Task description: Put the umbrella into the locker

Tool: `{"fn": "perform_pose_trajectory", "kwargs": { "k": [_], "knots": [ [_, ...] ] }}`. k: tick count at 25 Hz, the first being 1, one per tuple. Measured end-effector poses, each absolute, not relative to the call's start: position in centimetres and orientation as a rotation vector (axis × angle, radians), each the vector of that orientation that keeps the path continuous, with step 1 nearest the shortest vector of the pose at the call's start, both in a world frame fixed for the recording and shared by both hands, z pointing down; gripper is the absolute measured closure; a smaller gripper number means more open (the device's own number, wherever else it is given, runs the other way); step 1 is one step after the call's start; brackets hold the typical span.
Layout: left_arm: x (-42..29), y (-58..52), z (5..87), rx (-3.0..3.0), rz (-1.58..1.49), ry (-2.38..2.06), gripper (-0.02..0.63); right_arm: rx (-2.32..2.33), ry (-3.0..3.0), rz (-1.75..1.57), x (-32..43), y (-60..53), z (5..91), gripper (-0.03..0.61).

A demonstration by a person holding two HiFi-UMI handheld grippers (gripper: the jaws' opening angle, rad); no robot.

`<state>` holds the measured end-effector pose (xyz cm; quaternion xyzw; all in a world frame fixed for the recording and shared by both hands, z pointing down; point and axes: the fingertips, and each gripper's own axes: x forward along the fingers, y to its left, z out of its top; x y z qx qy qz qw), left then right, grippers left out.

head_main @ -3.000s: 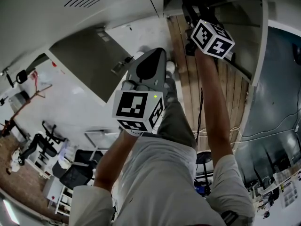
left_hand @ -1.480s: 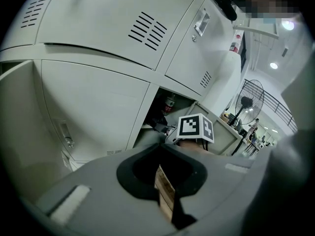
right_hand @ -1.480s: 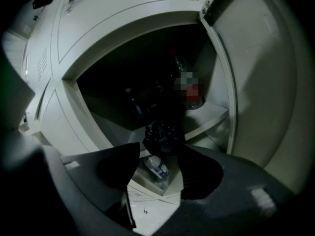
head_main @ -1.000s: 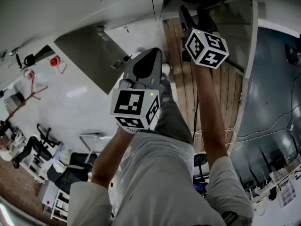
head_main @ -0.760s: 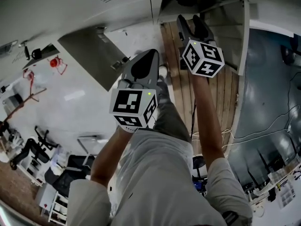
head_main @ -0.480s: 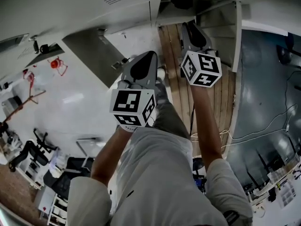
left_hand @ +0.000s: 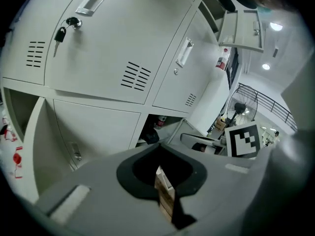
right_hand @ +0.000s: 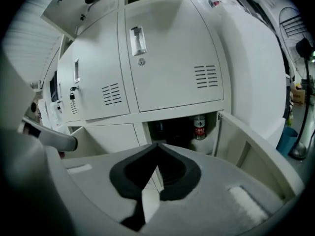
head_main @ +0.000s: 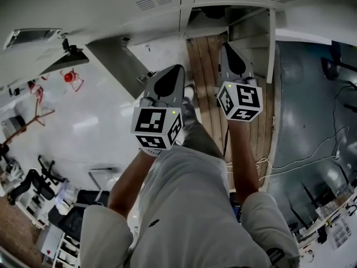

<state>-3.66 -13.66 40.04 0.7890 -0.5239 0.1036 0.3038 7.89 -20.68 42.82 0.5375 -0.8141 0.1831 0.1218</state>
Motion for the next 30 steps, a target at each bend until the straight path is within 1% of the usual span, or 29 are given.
{"fn": "perform_pose_trajectory", "kwargs": {
  "k": [6, 30],
  "knots": [
    [-3.9, -13.1, 37.9, 2.103, 0.247, -1.407, 0.595, 1.515, -2.419, 0.403, 7.8, -18.3, 38.8, 0.577],
    [-5.0, -9.7, 29.4, 2.273, 0.189, -1.507, 0.595, 1.602, -2.453, 0.322, 11.9, -11.7, 28.8, 0.577]
  ]
}}
